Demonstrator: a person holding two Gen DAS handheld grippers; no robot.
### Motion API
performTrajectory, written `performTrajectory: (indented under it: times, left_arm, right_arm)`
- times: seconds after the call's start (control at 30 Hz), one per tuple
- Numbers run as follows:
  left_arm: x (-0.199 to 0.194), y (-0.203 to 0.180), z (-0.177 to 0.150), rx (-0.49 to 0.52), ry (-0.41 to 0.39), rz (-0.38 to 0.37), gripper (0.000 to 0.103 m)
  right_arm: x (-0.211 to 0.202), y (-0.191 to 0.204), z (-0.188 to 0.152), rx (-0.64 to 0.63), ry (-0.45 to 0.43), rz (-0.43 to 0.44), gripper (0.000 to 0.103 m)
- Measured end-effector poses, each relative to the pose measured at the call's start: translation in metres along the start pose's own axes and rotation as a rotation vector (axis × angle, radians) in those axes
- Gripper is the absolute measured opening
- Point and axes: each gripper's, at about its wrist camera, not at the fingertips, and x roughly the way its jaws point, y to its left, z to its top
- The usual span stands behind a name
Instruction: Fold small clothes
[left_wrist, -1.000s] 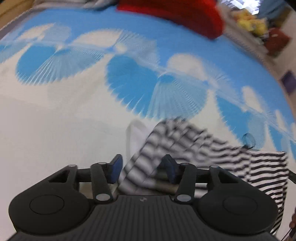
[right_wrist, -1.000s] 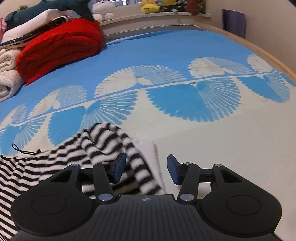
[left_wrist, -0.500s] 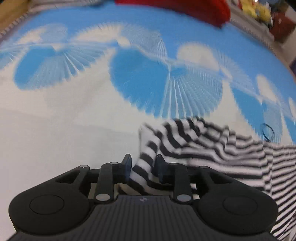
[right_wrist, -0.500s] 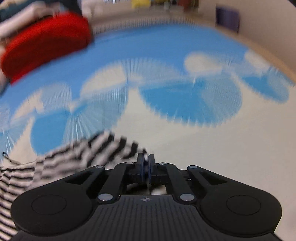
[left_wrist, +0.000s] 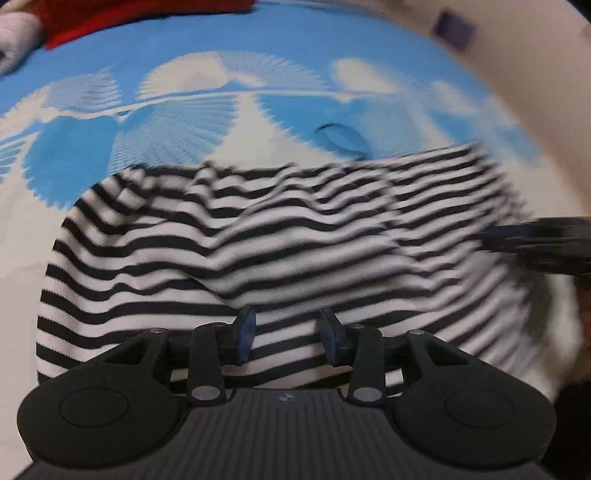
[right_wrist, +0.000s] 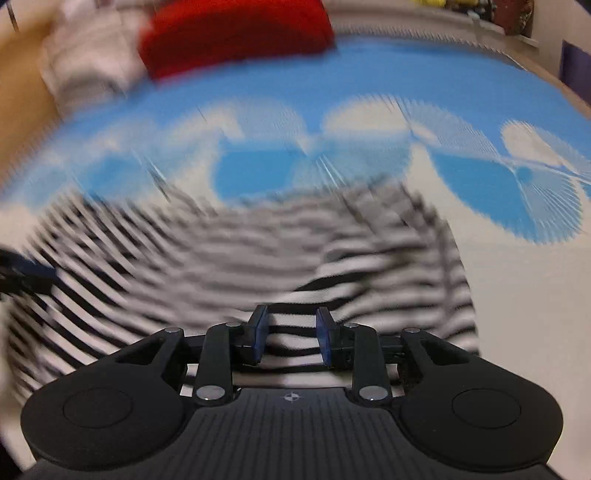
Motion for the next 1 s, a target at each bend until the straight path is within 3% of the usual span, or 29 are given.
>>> performTrajectory:
  times: [0.1,0.2,0.27,0.37,0.47,0.5,0.53,0.6,0.73,0.77,0.8,0.87,0.93,1.0]
  left_arm:
    - [-0.009,0.003,0.004,-0.095,-0.032,0.038,0.042]
    - [-0.038,0.018,0.006,-0.191,-0.100,0.010,0.042]
    - [-0.055,0.030,0.002,-0.225,-0.113,0.002,0.042]
    - [-0.076,0.043,0.002,-0.280,-0.046,0.014,0.041]
    - [-0.117,0.043,-0.010,-0.290,-0.055,0.053,0.041]
    - [-0.132,0.042,-0.015,-0.291,-0.070,0.045,0.041]
    - [-0.143,0.043,-0.019,-0.299,-0.082,0.036,0.041]
    - [-0.156,0.041,-0.032,-0.307,-0.098,0.013,0.042]
    - [-0.138,0.035,-0.065,-0.301,-0.100,-0.028,0.042]
    - [-0.123,0.036,-0.074,-0.303,-0.065,-0.033,0.042]
    - [-0.101,0.038,-0.076,-0.299,0.069,0.011,0.041]
    - [-0.082,0.040,-0.077,-0.270,0.118,0.094,0.039]
    - [-0.070,0.042,-0.080,-0.249,0.154,0.111,0.040]
    - [-0.071,0.044,-0.085,-0.261,0.162,0.103,0.041]
  right_arm:
    - [0.004,-0.001,-0.003,0.007,-0.002,-0.032,0.029]
    - [-0.015,0.008,-0.002,0.007,-0.063,-0.048,0.029]
    - [-0.031,0.021,-0.003,-0.033,-0.129,0.022,0.029]
    - [-0.053,0.049,-0.011,-0.124,-0.203,0.207,0.031]
    - [-0.045,0.082,-0.017,-0.234,-0.159,0.305,0.033]
    - [-0.035,0.090,-0.019,-0.270,-0.110,0.282,0.033]
    - [-0.016,0.101,-0.026,-0.329,-0.023,0.208,0.033]
    - [0.006,0.111,-0.036,-0.398,0.061,0.089,0.033]
    - [-0.014,0.102,-0.026,-0.256,-0.007,0.107,0.034]
    - [-0.023,0.097,-0.025,-0.229,-0.038,0.112,0.034]
    - [-0.036,0.091,-0.024,-0.206,-0.072,0.112,0.035]
    - [-0.053,0.073,-0.027,-0.150,-0.102,0.081,0.036]
    - [-0.057,0.047,-0.034,-0.084,-0.054,0.006,0.037]
    - [-0.047,0.022,-0.051,-0.057,0.083,-0.117,0.037]
